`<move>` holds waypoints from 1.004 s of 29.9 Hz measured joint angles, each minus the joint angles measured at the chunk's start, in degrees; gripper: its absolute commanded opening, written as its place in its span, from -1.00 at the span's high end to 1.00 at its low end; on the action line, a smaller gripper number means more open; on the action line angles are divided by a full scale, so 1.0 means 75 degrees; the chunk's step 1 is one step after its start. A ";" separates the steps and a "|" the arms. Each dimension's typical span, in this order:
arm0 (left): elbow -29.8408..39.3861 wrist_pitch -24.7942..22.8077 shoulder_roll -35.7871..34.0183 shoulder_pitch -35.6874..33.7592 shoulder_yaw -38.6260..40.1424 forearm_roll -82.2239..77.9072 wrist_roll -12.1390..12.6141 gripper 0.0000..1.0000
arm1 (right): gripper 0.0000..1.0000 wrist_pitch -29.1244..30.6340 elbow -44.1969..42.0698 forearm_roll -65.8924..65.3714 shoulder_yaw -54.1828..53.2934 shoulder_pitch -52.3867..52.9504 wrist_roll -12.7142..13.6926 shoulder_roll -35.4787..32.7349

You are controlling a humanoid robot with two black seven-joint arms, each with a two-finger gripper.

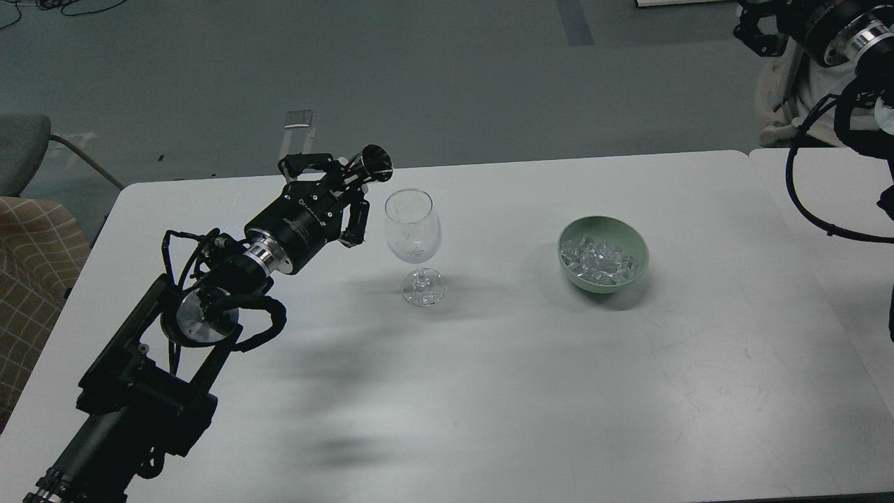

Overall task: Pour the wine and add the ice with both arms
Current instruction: 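Tilt the jigger with the left gripper to pour into the glass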

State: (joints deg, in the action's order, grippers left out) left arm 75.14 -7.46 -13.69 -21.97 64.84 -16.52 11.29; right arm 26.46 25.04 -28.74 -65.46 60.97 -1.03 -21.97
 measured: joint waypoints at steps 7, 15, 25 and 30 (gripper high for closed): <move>0.0022 -0.0017 -0.0025 -0.0009 -0.0004 -0.0375 -0.0009 0.90 | -1.00 0.0010 0.0014 0.0001 0.0000 0.0092 0.0008 0.0000; 0.0024 -0.0220 -0.0071 -0.0044 -0.0025 -0.0514 0.0018 0.90 | -1.00 0.0015 0.0026 0.0001 0.0006 0.0104 0.0009 0.0000; 0.0001 -0.0344 -0.0075 -0.0055 -0.0012 -0.1292 -0.0024 0.90 | -1.00 0.0138 0.0030 0.0001 -0.0002 0.0166 0.0009 -0.0013; 0.0033 -0.0432 -0.0067 -0.0079 -0.0018 -0.1583 -0.0016 0.91 | -1.00 0.0140 0.0025 0.0001 -0.0003 0.0165 0.0009 -0.0054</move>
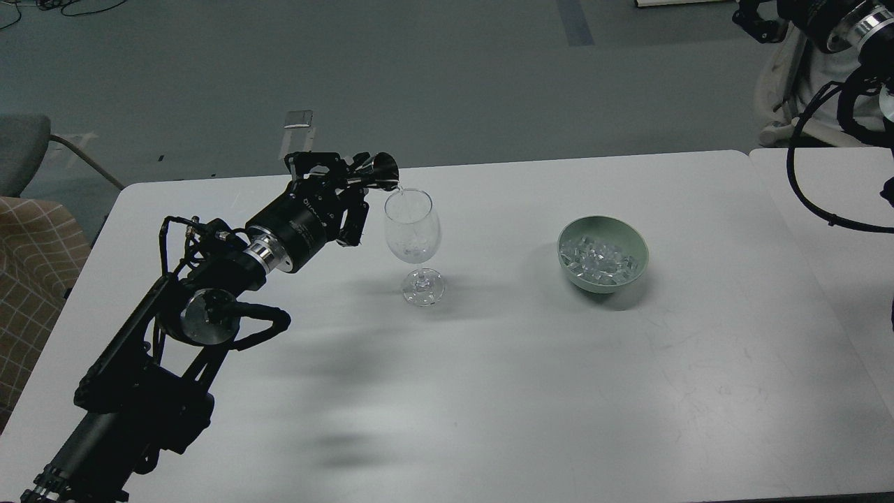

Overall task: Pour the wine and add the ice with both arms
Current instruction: 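Tilt the jigger with the left gripper to pour into the glass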

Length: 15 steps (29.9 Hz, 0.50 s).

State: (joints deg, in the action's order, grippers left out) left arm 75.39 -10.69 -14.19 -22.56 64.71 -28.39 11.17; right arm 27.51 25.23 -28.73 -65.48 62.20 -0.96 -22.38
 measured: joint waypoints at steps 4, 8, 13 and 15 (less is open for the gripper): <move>0.0052 -0.0113 0.0014 -0.0067 0.0003 -0.0250 0.0051 0.90 | -1.00 0.0000 0.0000 0.0000 0.0000 -0.0007 0.0000 -0.0002; 0.0054 -0.0138 -0.0004 -0.0256 0.0009 -0.0320 0.0066 0.90 | -1.00 0.0001 0.0000 0.0000 0.0000 -0.0008 0.0000 -0.0010; -0.0025 -0.0138 -0.0026 -0.0363 -0.0012 -0.0471 0.0068 0.90 | -1.00 0.0010 0.0031 0.0000 -0.0001 0.0006 0.0000 -0.0040; -0.0039 -0.0138 -0.0046 -0.0366 -0.0023 -0.0732 0.0053 0.90 | -1.00 0.0025 0.0036 -0.0001 -0.0003 0.0038 0.0000 -0.0075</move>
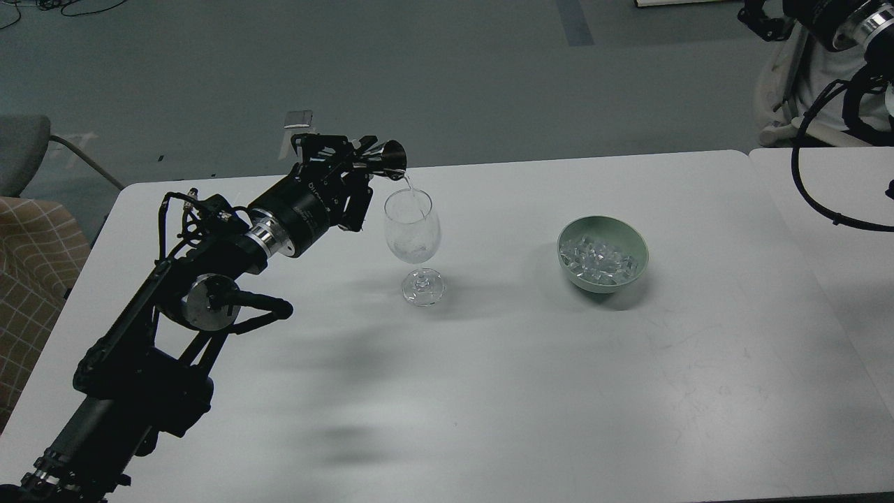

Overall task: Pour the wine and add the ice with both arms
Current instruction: 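Tilt the jigger with the left gripper to pour into the glass, then turn the jigger upright and move it away from the glass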

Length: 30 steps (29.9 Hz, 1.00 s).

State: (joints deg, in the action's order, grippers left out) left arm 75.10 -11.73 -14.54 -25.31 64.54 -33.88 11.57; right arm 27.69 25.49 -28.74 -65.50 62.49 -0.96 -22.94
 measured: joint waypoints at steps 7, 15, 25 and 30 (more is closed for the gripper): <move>-0.0002 -0.0201 -0.0054 0.0040 0.0000 -0.0646 -0.0075 0.90 | -1.00 0.0012 0.0001 0.0000 -0.0007 0.0015 0.0000 -0.0048; 0.0085 -0.0294 -0.0102 -0.0013 0.0001 -0.1191 -0.0035 0.91 | -1.00 0.0012 -0.0006 0.0012 -0.0020 0.0015 0.0000 -0.0096; 0.0231 -0.0337 -0.0498 -0.0242 -0.0023 -0.2071 0.0034 1.00 | -1.00 0.0004 -0.0024 0.0161 -0.0065 0.0015 -0.0001 -0.0145; 0.0515 -0.0341 -0.0733 -0.0518 -0.0273 -0.2292 0.0061 1.00 | -1.00 0.0011 -0.0020 0.0197 -0.0068 0.0014 -0.0001 -0.0187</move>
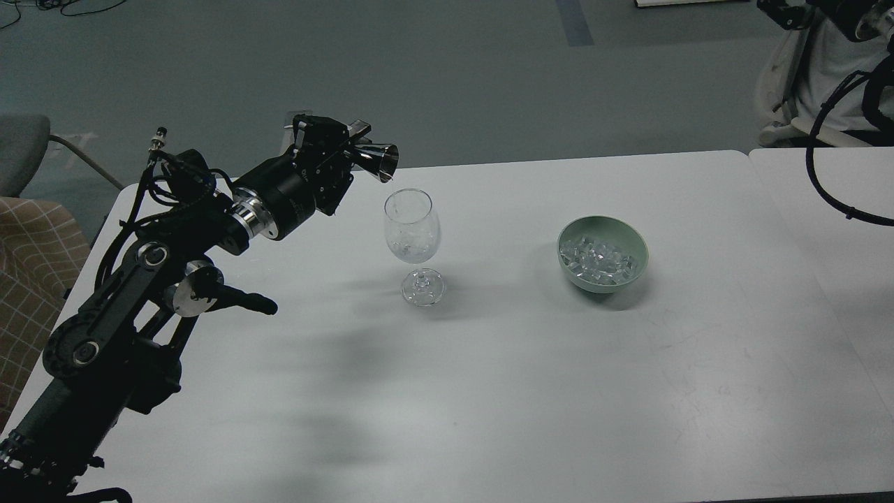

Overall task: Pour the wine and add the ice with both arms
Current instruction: 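Turn the jigger upright and move it away from the glass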

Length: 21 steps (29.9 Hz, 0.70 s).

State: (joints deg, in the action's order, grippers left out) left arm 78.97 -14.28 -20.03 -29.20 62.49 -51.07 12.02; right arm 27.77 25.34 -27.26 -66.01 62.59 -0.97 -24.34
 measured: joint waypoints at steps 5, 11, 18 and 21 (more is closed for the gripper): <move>0.0204 0.0000 -0.0132 -0.0082 -0.0088 -0.0280 0.0000 1.00 | -1.00 0.0025 0.0008 0.0013 0.0000 -0.0004 0.0000 -0.0065; 0.0492 -0.0230 -0.0258 -0.0123 -0.0104 -0.0527 0.0000 1.00 | -1.00 0.0030 0.0007 0.0014 -0.0003 -0.0004 -0.0001 -0.0115; 0.0827 -0.0369 -0.0420 -0.0216 -0.0093 -0.1013 -0.0068 1.00 | -1.00 0.0031 0.0007 0.0014 -0.0008 -0.0004 -0.0008 -0.0131; 0.0859 -0.0379 -0.0495 -0.0330 -0.0092 -0.1079 -0.0097 1.00 | -1.00 0.0031 0.0007 0.0014 -0.0008 -0.0004 -0.0008 -0.0131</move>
State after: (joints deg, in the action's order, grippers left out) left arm 85.41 -17.12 -23.74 -31.67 61.80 -59.16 11.30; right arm 28.01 25.40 -27.16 -66.07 62.56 -1.03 -25.33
